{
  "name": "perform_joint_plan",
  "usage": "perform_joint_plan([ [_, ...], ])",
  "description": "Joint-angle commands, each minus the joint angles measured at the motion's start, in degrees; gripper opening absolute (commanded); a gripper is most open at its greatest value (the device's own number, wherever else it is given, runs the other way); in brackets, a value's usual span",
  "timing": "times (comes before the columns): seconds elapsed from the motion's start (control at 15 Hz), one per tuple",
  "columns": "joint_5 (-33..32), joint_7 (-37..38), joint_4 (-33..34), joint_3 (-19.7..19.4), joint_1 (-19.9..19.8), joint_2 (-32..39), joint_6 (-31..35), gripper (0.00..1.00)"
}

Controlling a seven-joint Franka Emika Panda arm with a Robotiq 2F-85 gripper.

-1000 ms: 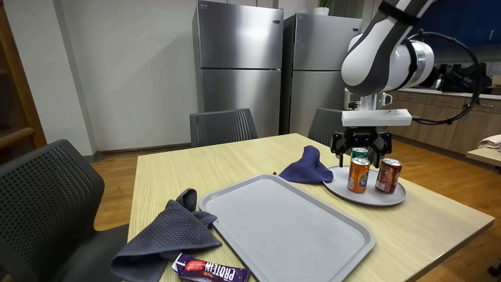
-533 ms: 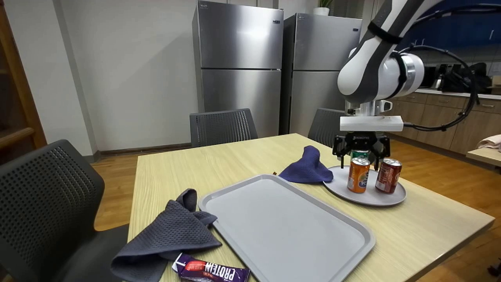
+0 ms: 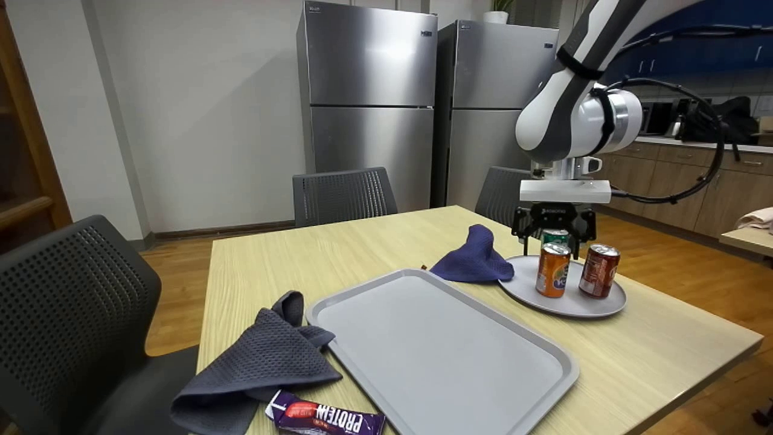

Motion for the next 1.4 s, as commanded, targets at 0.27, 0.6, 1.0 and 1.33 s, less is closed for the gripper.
perform_joint_plan([
  [0.27,0.6,0.7,3.0,-1.1,0.1,2.1,-1.6,1.00],
  [0.6,-0.2,0.3,2.6,-1.5,0.5,1.4,-1.7,1.00],
  [1.0,0.3,-0.1,1.7,-1.2,0.2,1.7,-0.2,1.00],
  [1.33,0.3,-0.1,1.7,-1.2,0.2,1.7,-0.2,1.00],
])
